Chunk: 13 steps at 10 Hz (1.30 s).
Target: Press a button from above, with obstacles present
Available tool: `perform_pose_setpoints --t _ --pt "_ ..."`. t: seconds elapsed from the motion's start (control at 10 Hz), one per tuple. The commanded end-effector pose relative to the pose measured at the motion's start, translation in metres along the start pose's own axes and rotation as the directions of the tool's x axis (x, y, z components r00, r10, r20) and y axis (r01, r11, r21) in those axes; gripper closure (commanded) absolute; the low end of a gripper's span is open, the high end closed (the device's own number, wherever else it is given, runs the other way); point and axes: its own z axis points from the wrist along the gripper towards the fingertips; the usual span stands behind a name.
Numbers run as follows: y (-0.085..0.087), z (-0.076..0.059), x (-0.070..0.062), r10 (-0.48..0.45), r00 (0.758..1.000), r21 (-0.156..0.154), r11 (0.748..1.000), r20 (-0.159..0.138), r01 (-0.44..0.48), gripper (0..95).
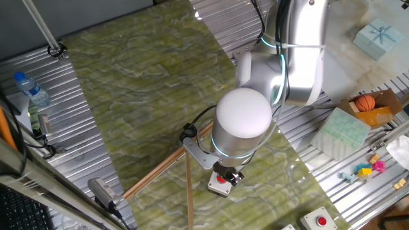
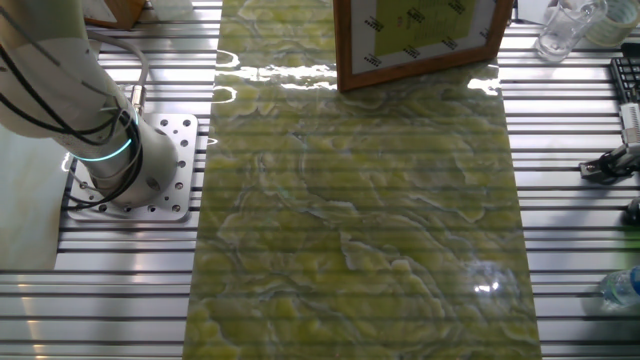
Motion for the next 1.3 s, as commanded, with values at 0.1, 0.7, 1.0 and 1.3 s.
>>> perform_pose_setpoints --t 0.1,0.7,1.0,1.3 --pt "0.000 0.005 0.001 0.005 1.000 -0.001 1.000 0.000 -0.005 95.0" --pt "0.001 0.016 0.008 0.016 1.000 -0.005 1.000 -0.005 -0.016 95.0" --pt "0.002 0.018 0.009 0.024 1.000 -0.006 1.000 -0.003 -0.024 95.0" --pt "0.002 0.018 0.009 0.025 1.000 -0.005 1.000 0.002 -0.025 95.0"
